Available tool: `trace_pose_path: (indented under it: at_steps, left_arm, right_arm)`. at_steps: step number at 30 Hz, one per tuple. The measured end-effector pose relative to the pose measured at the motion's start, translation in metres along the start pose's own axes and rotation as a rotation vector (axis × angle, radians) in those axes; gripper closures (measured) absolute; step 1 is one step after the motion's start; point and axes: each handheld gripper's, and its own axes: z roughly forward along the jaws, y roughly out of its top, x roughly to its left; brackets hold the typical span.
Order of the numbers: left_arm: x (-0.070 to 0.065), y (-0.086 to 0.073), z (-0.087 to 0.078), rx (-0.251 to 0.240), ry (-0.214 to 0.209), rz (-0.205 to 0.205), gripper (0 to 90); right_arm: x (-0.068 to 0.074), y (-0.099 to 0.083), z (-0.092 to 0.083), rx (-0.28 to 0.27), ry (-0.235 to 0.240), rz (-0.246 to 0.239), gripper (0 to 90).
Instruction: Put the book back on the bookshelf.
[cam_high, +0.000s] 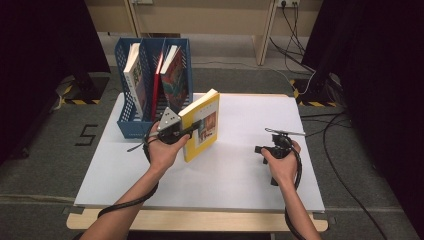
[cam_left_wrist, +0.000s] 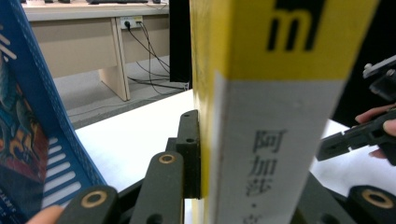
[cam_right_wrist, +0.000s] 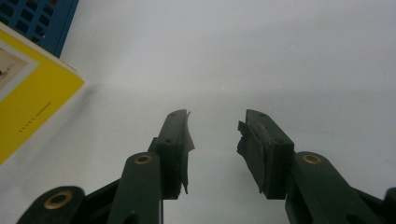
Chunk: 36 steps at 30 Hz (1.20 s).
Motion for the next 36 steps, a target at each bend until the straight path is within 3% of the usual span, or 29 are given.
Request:
trace_pose_path:
  at_steps: [19, 36]
  left_arm:
    - [0.005, 0.036, -0.007, -0.036, 0.028, -0.016, 75.1]
    - [0.013, 0.056, -0.009, -0.061, 0.058, -0.02, 75.2]
  right_arm:
    - [0.004, -0.005, 0.001, -0.035, -0.003, -0.012, 59.4]
    - [0.006, -0.009, 0.003, -0.04, -0.003, -0.006, 59.4]
